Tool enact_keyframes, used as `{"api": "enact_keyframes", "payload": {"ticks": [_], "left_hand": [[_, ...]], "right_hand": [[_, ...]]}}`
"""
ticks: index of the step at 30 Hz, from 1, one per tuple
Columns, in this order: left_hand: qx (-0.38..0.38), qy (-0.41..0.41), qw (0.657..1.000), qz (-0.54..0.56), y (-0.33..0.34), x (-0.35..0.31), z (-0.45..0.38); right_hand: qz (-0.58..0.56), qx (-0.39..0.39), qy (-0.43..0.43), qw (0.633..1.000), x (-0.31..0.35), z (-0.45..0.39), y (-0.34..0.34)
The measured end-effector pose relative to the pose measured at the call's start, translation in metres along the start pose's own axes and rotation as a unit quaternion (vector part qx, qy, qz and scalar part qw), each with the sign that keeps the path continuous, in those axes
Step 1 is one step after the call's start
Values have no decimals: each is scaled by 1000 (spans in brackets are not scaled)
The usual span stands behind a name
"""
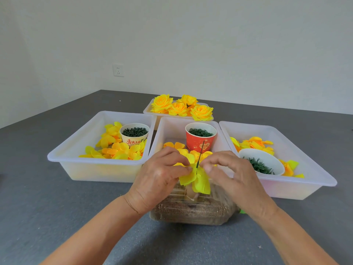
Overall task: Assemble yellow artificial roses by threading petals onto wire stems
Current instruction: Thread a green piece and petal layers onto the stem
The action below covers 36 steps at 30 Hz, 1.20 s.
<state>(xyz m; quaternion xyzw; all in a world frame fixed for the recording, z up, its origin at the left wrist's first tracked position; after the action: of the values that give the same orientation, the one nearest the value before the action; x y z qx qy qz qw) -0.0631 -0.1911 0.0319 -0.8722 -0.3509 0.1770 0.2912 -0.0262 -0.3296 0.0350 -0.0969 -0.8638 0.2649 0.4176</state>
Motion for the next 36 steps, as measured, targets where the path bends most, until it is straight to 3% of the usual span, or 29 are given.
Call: {"api": "enact_keyframes", "payload": {"ticks": [3,9,12,14,19,28,34,36], "left_hand": [[7,-7,1000,3,0,2,0],[40,-85,990,108,-2,10,1],[1,-233,926,298,-6,29,4],[-44,-278,895,345,-9,34,1],[25,-289,913,287,14,32,-5],[60,-325,890,313,24,42,6],[146,-343,832,411,22,41,16],[151,-333,830,421,18,39,14]], "right_hand": [[-58,-33,107,992,-18,-7,3],[-31,-16,148,988,-27,-11,14],[-33,-8,146,989,-27,-13,14],[-33,3,140,990,-26,-14,14],[5,18,113,993,-20,-17,12],[-2,48,115,992,-25,-19,14],[-7,64,117,991,-24,-21,16],[-9,72,115,991,-23,-21,16]]}}
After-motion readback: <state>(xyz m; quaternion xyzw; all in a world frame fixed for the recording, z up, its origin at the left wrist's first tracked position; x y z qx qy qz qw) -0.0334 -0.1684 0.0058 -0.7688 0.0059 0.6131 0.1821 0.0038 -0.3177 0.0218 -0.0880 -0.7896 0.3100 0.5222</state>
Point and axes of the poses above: each hand's wrist, its own z-axis away from the middle knuckle, its own y-axis out of the palm, x = y × z, the point moved 7 cm from there along -z, towards the middle knuckle, and after that the axes turned 4 degrees about z, right-handed, at the moved point
